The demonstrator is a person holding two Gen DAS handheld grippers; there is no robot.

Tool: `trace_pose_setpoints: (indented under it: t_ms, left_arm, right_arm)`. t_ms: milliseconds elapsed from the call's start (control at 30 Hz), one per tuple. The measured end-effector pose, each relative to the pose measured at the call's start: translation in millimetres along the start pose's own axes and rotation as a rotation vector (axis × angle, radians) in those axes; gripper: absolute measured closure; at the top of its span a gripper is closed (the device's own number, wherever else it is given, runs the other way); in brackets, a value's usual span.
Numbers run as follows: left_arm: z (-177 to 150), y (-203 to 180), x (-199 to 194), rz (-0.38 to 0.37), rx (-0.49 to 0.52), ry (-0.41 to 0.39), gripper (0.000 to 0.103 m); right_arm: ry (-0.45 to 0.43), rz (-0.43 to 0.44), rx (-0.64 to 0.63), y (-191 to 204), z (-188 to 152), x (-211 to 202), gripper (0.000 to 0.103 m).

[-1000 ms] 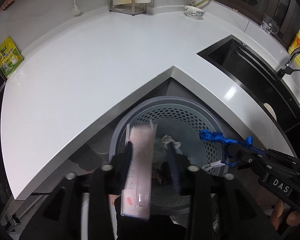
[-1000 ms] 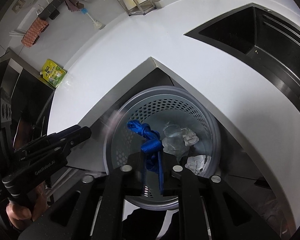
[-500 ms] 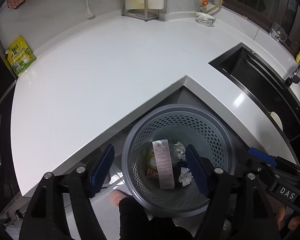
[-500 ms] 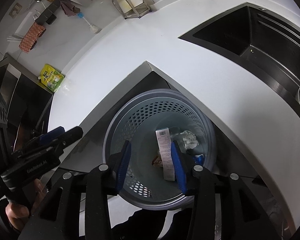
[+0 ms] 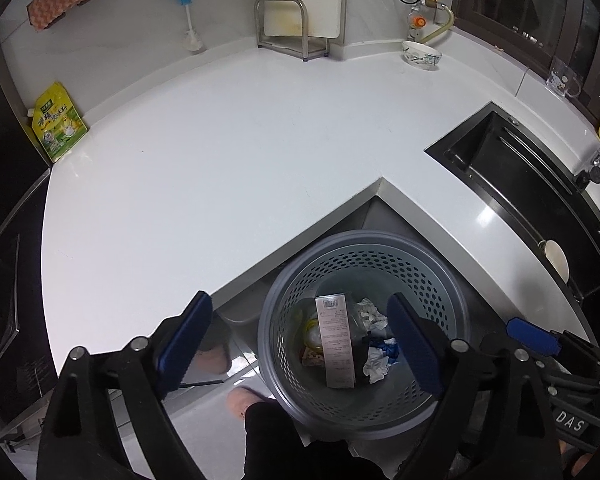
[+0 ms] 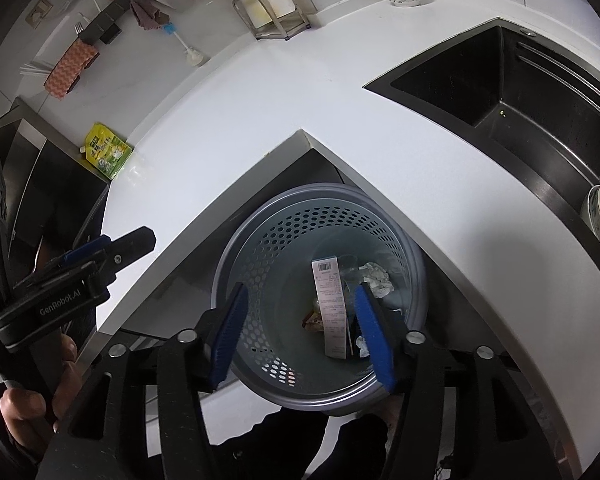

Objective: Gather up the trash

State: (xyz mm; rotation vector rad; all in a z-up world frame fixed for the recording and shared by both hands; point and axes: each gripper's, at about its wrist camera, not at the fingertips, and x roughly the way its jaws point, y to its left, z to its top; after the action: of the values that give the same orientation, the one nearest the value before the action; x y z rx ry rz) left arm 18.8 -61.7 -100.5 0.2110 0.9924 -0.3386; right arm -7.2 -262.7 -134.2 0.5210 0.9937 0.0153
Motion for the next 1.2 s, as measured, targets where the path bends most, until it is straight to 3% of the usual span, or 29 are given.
trace_pose_setpoints:
  t_ms: [233,1200]
  left_arm:
    - [2,1,-5,0.017,-0.012,-0.006,0.007]
    - [2,5,-12,0.060,-0.031,0.003,0.006]
  right_arm:
    - [0.021,-0.009,-0.007,3,-4,-1,0.044]
    - [0.024,-0.018,-0.027,10,-3,-5,0.038]
